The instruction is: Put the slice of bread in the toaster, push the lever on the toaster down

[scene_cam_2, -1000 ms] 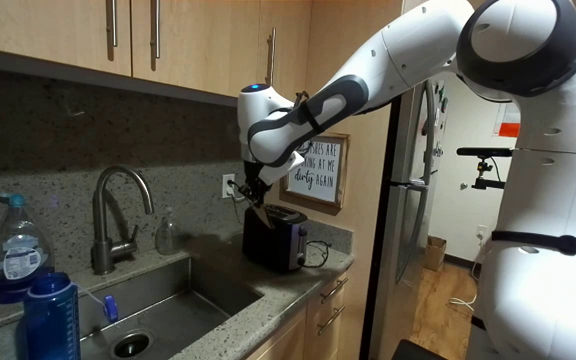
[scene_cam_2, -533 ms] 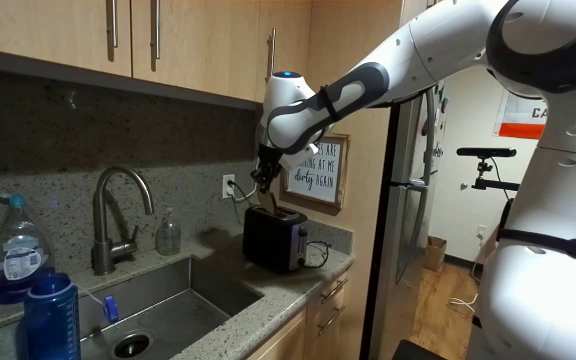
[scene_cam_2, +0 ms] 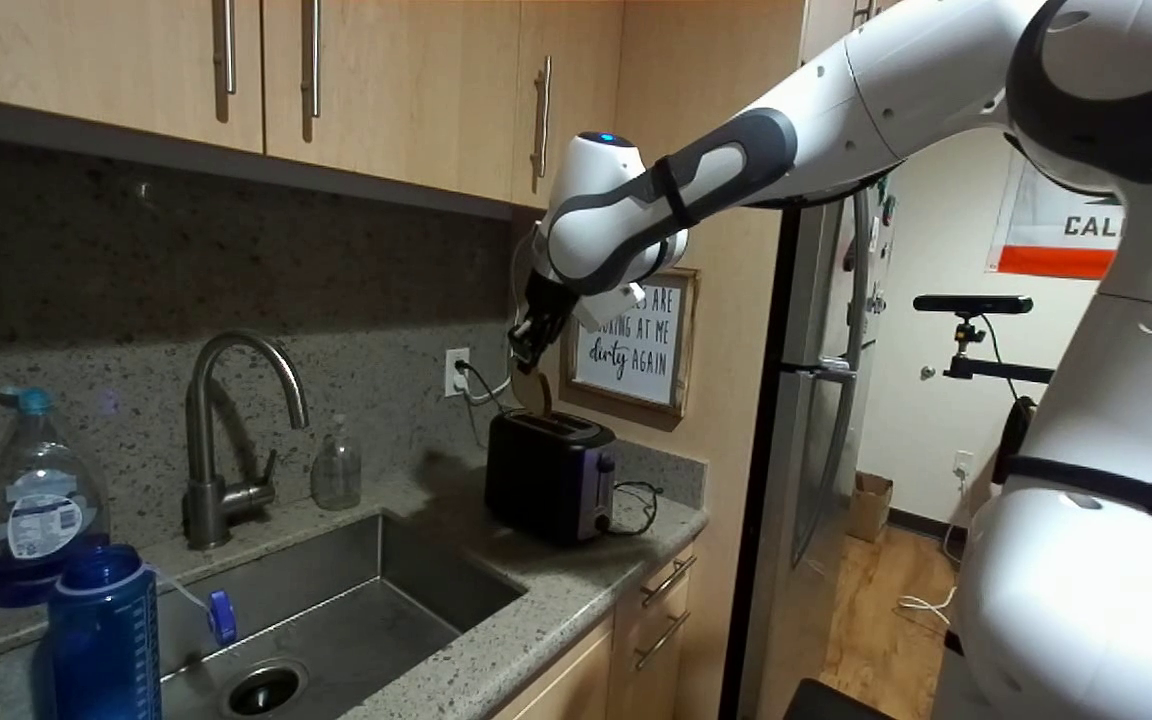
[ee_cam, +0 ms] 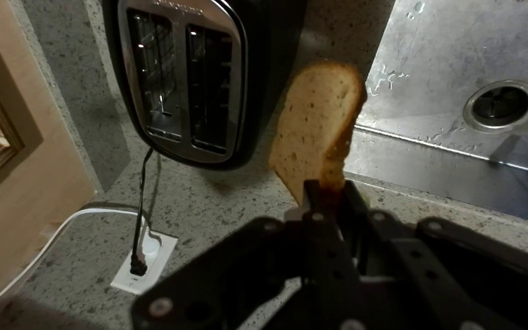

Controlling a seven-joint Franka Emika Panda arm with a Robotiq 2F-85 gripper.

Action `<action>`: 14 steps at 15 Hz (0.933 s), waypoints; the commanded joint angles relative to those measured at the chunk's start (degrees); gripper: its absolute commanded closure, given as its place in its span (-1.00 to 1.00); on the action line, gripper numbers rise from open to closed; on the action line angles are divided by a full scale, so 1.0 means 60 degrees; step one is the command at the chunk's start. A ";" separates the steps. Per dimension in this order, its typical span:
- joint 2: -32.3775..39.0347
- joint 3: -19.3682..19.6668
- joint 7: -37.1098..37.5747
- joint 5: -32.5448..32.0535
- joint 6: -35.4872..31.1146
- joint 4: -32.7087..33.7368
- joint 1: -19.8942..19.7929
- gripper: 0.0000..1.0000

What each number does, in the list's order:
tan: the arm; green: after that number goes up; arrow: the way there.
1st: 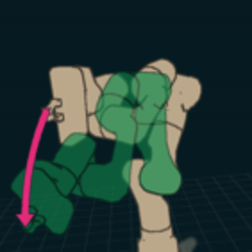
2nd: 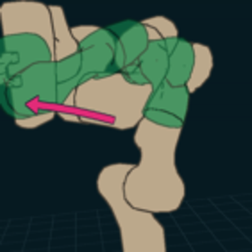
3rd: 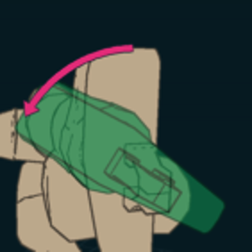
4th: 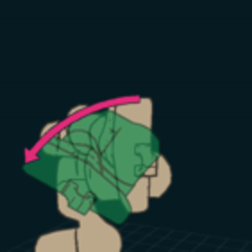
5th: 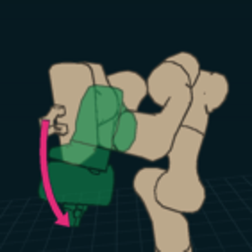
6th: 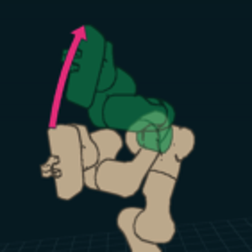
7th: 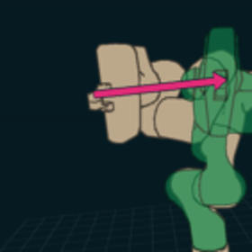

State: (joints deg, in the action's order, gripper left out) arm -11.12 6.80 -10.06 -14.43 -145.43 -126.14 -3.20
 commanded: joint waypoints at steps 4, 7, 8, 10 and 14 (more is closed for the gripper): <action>0.0223 0.0165 -0.0268 0.0269 -0.0168 0.0307 -0.0252 0.94; 0.0342 0.0418 -0.0380 0.0588 -0.0442 0.0365 -0.0382 0.94; 0.0407 0.0552 -0.0546 0.0912 -0.0643 0.0330 -0.0377 0.94; 0.0555 0.0783 -0.1177 0.1709 -0.0992 0.0266 -0.0293 0.94; 0.0907 0.0997 -0.2839 0.3374 -0.1468 0.0279 -0.0185 0.94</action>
State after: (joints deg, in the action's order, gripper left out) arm -7.17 11.97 -20.82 0.19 -151.96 -124.97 -4.90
